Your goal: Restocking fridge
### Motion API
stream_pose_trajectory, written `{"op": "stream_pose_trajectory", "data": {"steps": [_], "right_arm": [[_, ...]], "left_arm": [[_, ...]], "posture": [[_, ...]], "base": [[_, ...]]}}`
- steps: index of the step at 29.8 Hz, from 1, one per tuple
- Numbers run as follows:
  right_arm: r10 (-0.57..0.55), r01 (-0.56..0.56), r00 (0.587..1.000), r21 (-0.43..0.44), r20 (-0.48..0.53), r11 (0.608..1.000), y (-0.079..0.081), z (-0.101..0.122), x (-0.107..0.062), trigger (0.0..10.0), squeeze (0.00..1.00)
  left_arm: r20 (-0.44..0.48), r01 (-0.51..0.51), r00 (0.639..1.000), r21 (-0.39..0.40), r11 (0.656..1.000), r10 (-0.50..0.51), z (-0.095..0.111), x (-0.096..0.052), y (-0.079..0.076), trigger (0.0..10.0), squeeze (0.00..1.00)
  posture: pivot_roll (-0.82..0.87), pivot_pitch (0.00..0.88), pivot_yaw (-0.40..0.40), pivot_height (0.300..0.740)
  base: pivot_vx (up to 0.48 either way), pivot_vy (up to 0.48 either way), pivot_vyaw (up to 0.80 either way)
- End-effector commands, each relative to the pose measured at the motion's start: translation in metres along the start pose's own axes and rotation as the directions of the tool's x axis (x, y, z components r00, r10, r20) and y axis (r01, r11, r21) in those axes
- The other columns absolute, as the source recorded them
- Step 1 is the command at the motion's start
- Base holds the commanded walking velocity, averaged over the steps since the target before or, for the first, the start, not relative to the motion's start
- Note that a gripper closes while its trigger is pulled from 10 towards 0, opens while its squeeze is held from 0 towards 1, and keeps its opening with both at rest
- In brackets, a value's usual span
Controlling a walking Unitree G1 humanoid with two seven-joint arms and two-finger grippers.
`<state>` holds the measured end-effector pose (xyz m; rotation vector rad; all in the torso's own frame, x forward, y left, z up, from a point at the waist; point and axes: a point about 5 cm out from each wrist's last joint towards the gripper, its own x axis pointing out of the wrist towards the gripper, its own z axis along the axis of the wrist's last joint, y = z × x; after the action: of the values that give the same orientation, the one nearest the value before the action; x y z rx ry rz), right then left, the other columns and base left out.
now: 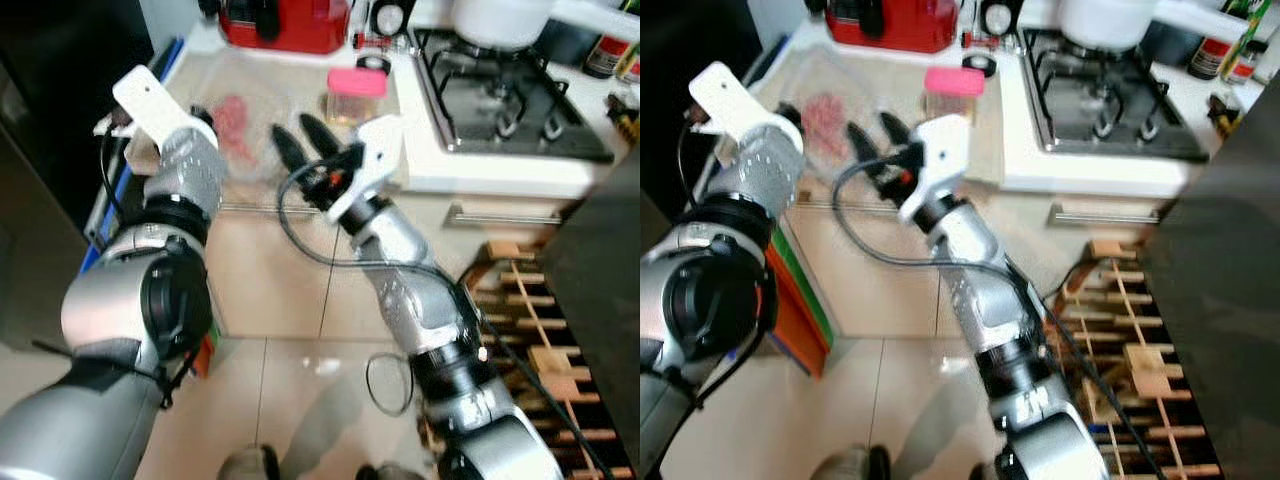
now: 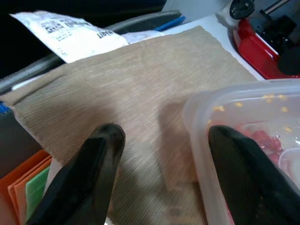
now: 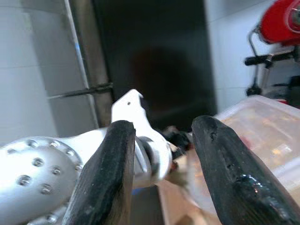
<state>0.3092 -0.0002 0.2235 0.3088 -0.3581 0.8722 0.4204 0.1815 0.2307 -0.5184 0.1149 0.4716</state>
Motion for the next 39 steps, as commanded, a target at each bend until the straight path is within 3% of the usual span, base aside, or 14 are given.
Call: {"op": "stream_pose_trajectory", "data": {"steps": [1, 4, 9, 19, 21, 26, 31, 34, 39], "right_arm": [[0.039, -0.044, 0.998, 0.097, 0.059, 0.994, 0.023, 0.002, 0.01, 10.0, 0.01], [0.072, -0.077, 0.996, 0.089, 0.061, 0.993, 0.028, 0.004, 0.016, 10.0, 0.0], [0.086, -0.085, 0.996, 0.061, -0.016, 0.995, 0.027, -0.011, 0.019, 10.0, 0.01], [0.08, -0.085, 0.988, -0.032, -0.13, 0.996, 0.021, -0.038, 0.01, 10.0, 0.0], [0.108, -0.121, 0.97, -0.047, -0.218, 0.992, 0.019, -0.056, 0.001, 10.0, 0.01], [0.092, -0.112, 0.957, -0.06, -0.274, 0.992, 0.013, -0.071, -0.003, 10.0, 0.0], [0.072, -0.121, 0.953, -0.151, -0.293, 0.981, 0.008, -0.074, 0.003, 10.0, 0.0], [0.048, -0.123, 0.959, -0.258, -0.28, 0.958, 0.004, -0.07, 0.013, 10.0, 0.0], [0.021, -0.101, 0.97, -0.322, -0.244, 0.941, 0.001, -0.064, 0.021, 10.0, 0.0]], "left_arm": [[-0.014, -0.007, 1.0, 0.01, 1.0, 0.007, -0.001, 0.0, 0.0, 10.0, 0.0], [-0.019, -0.009, 1.0, 0.005, 1.0, 0.009, -0.001, 0.0, 0.0, 10.0, 0.0], [-0.002, 0.003, 1.0, 0.006, 1.0, -0.003, 0.003, 0.0, -0.003, 10.0, 0.0], [0.005, 0.007, 1.0, -0.021, 1.0, -0.007, 0.009, 0.0, -0.004, 10.0, 0.0], [0.004, 0.009, 1.0, -0.032, 0.999, -0.009, 0.01, -0.001, -0.006, 10.0, 0.0], [0.007, 0.018, 1.0, -0.044, 0.999, -0.018, 0.013, -0.001, -0.008, 10.0, 0.0], [0.008, 0.03, 1.0, -0.053, 0.998, -0.029, 0.013, -0.002, -0.012, 10.0, 0.0], [0.008, 0.032, 0.999, -0.058, 0.998, -0.032, 0.014, -0.002, -0.012, 10.0, 0.0], [0.021, 0.04, 0.999, -0.058, 0.998, -0.039, 0.016, -0.003, -0.013, 10.0, 0.0]], "posture": [[-0.04, 0.062, 0.003, 0.74], [-0.04, 0.059, 0.006, 0.74], [-0.03, 0.057, 0.006, 0.74], [-0.02, 0.061, 0.006, 0.74], [-0.02, 0.063, 0.003, 0.74], [-0.02, 0.065, 0.002, 0.74], [-0.02, 0.064, 0.001, 0.74], [-0.02, 0.062, -0.002, 0.74], [-0.01, 0.063, -0.006, 0.74]], "base": [[0.0, 0.0, 0.0], [0.0, 0.0, 0.0], [0.0, 0.0, 0.0], [0.0, 0.0, 0.0], [0.0, 0.0, 0.0], [0.0, 0.0, 0.0], [0.0, 0.0, 0.0], [0.0, 0.0, 0.0], [0.0, 0.0, 0.0]]}}
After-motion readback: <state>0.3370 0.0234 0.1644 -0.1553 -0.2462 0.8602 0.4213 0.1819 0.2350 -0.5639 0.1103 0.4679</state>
